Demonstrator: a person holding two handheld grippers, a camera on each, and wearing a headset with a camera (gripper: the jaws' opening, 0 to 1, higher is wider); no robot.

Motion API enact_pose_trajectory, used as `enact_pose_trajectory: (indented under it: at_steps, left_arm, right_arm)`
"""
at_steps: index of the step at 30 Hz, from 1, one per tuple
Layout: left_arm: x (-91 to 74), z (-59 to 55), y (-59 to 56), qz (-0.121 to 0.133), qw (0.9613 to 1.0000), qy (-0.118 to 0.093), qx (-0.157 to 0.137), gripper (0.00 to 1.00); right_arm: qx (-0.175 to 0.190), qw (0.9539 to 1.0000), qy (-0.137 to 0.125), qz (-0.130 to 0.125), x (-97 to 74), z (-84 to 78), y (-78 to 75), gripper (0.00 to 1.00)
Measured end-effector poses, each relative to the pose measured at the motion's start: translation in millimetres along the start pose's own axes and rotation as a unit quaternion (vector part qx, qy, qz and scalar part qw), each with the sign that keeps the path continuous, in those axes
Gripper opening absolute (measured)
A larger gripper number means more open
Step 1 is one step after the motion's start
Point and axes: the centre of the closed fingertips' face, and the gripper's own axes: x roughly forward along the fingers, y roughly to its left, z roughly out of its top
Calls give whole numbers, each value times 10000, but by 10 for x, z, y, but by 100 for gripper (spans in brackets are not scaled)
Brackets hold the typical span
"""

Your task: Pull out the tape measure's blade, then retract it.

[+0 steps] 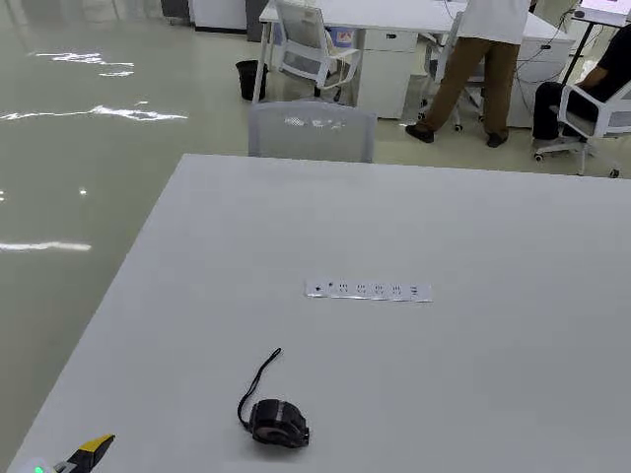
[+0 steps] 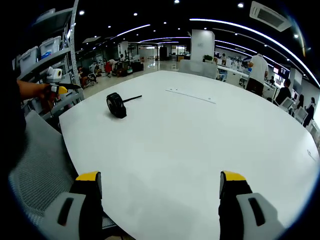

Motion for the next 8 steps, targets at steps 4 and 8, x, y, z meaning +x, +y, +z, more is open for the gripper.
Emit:
enact_pose_trajectory:
  at_steps: [4, 8]
  left_arm:
    - [-27, -20, 146, 0, 10000, 1, -12, 99]
    - [26, -53, 35, -10, 10000, 1, -11, 99]
  right_arm:
    - [15, 10000, -11, -12, -2, -20, -8, 100]
    - [45, 10000, 5, -12, -12, -29, 19, 100]
